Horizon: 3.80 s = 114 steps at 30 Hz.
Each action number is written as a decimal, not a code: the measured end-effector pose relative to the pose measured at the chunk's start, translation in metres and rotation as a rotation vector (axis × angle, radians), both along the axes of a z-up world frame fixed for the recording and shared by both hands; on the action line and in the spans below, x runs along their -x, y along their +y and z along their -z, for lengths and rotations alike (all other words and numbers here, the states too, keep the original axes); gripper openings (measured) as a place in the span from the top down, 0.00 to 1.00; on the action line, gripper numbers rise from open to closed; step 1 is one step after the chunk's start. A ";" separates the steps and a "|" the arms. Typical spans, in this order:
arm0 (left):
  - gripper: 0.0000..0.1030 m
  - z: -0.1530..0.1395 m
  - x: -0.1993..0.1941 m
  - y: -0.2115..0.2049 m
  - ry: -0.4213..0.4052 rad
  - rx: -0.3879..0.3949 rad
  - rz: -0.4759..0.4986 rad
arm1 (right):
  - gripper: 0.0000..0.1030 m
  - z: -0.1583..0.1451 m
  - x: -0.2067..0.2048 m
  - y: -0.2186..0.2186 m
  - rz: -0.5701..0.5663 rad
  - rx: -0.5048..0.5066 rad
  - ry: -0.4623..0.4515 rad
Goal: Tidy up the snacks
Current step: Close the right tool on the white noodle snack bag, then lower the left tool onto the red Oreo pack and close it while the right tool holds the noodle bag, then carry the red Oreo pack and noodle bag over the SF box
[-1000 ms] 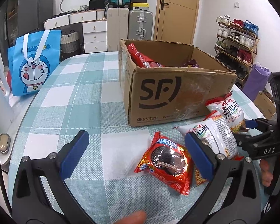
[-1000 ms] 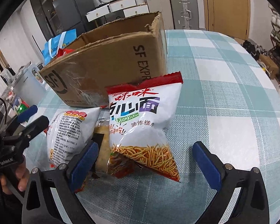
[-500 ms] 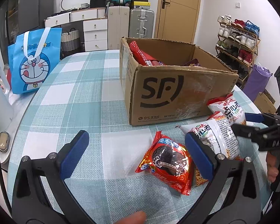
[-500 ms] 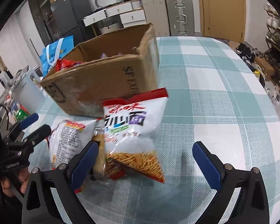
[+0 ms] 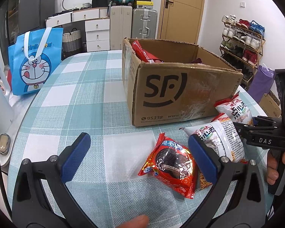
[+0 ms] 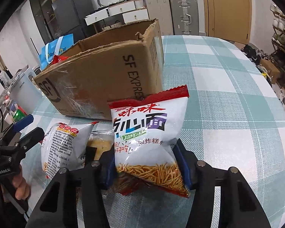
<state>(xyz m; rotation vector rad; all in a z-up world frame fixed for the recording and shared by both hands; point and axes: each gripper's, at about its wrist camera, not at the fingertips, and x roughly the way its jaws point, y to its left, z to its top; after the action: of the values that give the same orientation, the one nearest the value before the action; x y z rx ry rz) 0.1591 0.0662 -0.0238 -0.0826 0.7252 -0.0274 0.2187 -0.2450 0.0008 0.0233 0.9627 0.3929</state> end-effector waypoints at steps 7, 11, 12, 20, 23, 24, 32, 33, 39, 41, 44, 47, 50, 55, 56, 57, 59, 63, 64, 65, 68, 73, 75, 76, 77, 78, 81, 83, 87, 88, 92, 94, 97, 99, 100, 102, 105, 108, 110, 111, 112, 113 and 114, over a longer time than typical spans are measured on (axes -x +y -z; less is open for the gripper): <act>0.01 0.001 -0.001 0.001 0.004 0.003 -0.001 | 0.50 -0.009 0.009 -0.003 -0.014 -0.035 -0.045; 0.01 0.002 -0.002 0.001 0.010 0.007 -0.003 | 0.50 -0.018 0.015 -0.005 -0.026 -0.065 -0.082; 0.01 0.003 -0.002 0.002 0.017 0.010 -0.002 | 0.50 -0.020 0.017 -0.005 -0.032 -0.073 -0.092; 0.01 0.005 -0.004 0.000 0.025 0.009 0.004 | 0.50 -0.031 0.026 -0.004 -0.054 -0.097 -0.130; 0.01 0.005 -0.004 0.000 0.026 0.008 0.005 | 0.50 -0.034 0.027 -0.004 -0.058 -0.104 -0.136; 0.01 0.005 -0.004 0.000 0.026 0.008 0.006 | 0.50 -0.034 0.027 -0.004 -0.060 -0.108 -0.138; 0.01 0.007 -0.003 -0.004 0.042 0.031 0.052 | 0.50 -0.035 0.028 -0.006 -0.068 -0.119 -0.140; 0.01 0.008 -0.003 -0.007 0.052 0.029 0.075 | 0.50 -0.035 0.028 -0.007 -0.067 -0.120 -0.140; 0.01 0.015 -0.007 -0.024 0.096 -0.005 0.144 | 0.50 -0.035 0.027 -0.008 -0.063 -0.124 -0.136; 0.01 0.019 -0.008 -0.026 0.115 -0.010 0.151 | 0.50 -0.034 0.026 -0.007 -0.062 -0.122 -0.134; 0.01 0.023 -0.009 -0.031 0.140 -0.020 0.169 | 0.50 -0.034 0.026 -0.006 -0.063 -0.121 -0.133; 0.01 0.027 -0.010 -0.037 0.162 -0.047 0.183 | 0.50 -0.035 0.026 -0.006 -0.064 -0.123 -0.131; 0.01 0.031 -0.013 -0.037 0.184 -0.053 0.175 | 0.50 -0.035 0.026 -0.006 -0.065 -0.123 -0.131; 0.11 0.036 -0.018 -0.042 0.231 -0.073 0.181 | 0.50 -0.035 0.026 -0.006 -0.065 -0.123 -0.133; 0.16 0.035 -0.017 -0.045 0.224 -0.079 0.197 | 0.50 -0.035 0.027 -0.006 -0.066 -0.123 -0.134; 0.21 0.034 -0.015 -0.048 0.217 -0.079 0.208 | 0.50 -0.036 0.027 -0.006 -0.066 -0.123 -0.135; 0.38 0.032 -0.012 -0.053 0.195 -0.076 0.235 | 0.50 -0.037 0.028 -0.006 -0.067 -0.124 -0.139; 0.53 0.027 -0.010 -0.057 0.177 -0.061 0.248 | 0.50 -0.040 0.028 -0.008 -0.064 -0.131 -0.146; 0.53 0.027 -0.009 -0.057 0.175 -0.050 0.249 | 0.50 -0.040 0.028 -0.009 -0.062 -0.132 -0.148; 0.53 0.026 -0.010 -0.055 0.175 -0.035 0.248 | 0.50 -0.041 0.028 -0.010 -0.060 -0.135 -0.149; 0.54 0.022 -0.008 -0.046 0.168 -0.005 0.237 | 0.50 -0.042 0.028 -0.013 -0.053 -0.140 -0.154; 0.54 0.015 -0.008 -0.030 0.127 0.024 0.221 | 0.50 -0.044 0.028 -0.015 -0.044 -0.149 -0.159; 0.54 0.007 -0.007 -0.024 0.082 0.044 0.212 | 0.50 -0.046 0.029 -0.015 -0.044 -0.150 -0.162; 0.54 0.003 -0.007 -0.021 0.065 0.054 0.211 | 0.50 -0.047 0.029 -0.015 -0.044 -0.151 -0.164; 0.54 -0.003 -0.004 -0.020 0.042 0.064 0.209 | 0.50 -0.047 0.029 -0.015 -0.045 -0.152 -0.167; 0.54 -0.007 -0.003 -0.019 0.027 0.065 0.202 | 0.50 -0.049 0.030 -0.015 -0.046 -0.153 -0.171; 0.54 -0.016 0.001 -0.016 -0.017 0.073 0.176 | 0.50 -0.052 0.033 -0.014 -0.050 -0.158 -0.182; 0.54 -0.021 0.003 -0.013 -0.029 0.084 0.167 | 0.50 -0.055 0.035 -0.013 -0.054 -0.162 -0.191; 0.54 -0.032 0.010 -0.010 -0.047 0.093 0.146 | 0.50 -0.061 0.042 -0.010 -0.079 -0.173 -0.212; 0.54 -0.036 0.013 -0.008 -0.055 0.099 0.141 | 0.50 -0.063 0.043 -0.008 -0.087 -0.175 -0.219; 0.54 -0.052 0.022 -0.010 -0.100 0.090 0.128 | 0.50 -0.071 0.050 -0.001 -0.120 -0.179 -0.247; 0.54 -0.059 0.031 -0.014 -0.121 0.076 0.124 | 0.50 -0.073 0.052 0.001 -0.128 -0.182 -0.253; 0.54 -0.069 0.032 -0.018 -0.139 0.051 0.123 | 0.50 -0.078 0.055 0.003 -0.131 -0.191 -0.266; 0.54 -0.075 0.035 -0.020 -0.151 0.045 0.119 | 0.50 -0.081 0.055 0.004 -0.133 -0.202 -0.270; 0.54 -0.078 0.035 -0.021 -0.156 0.047 0.121 | 0.50 -0.082 0.055 0.005 -0.134 -0.204 -0.274; 0.54 -0.084 0.034 -0.024 -0.166 0.043 0.121 | 0.50 -0.085 0.055 0.007 -0.138 -0.207 -0.277; 0.54 -0.092 0.031 -0.027 -0.174 0.038 0.118 | 0.50 -0.089 0.053 0.010 -0.143 -0.205 -0.281; 0.54 -0.098 0.021 -0.029 -0.181 0.032 0.114 | 0.50 -0.094 0.049 0.012 -0.140 -0.207 -0.284; 0.54 -0.101 0.013 -0.030 -0.185 0.024 0.103 | 0.50 -0.096 0.044 0.013 -0.129 -0.216 -0.280; 0.54 -0.103 0.008 -0.031 -0.185 0.020 0.098 | 0.50 -0.097 0.040 0.012 -0.124 -0.220 -0.276; 0.54 -0.105 0.004 -0.031 -0.185 0.020 0.093 | 0.50 -0.098 0.037 0.011 -0.119 -0.223 -0.273; 0.54 -0.106 -0.001 -0.031 -0.187 0.022 0.087 | 0.50 -0.098 0.034 0.011 -0.112 -0.226 -0.269; 0.54 -0.108 -0.006 -0.030 -0.188 0.023 0.083 | 0.50 -0.099 0.030 0.011 -0.104 -0.230 -0.264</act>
<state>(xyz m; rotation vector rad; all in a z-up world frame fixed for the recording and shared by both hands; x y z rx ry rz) 0.1650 0.0357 0.0841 -0.0710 0.5397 -0.1210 0.1887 -0.2342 0.0998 0.1280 0.6561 0.5864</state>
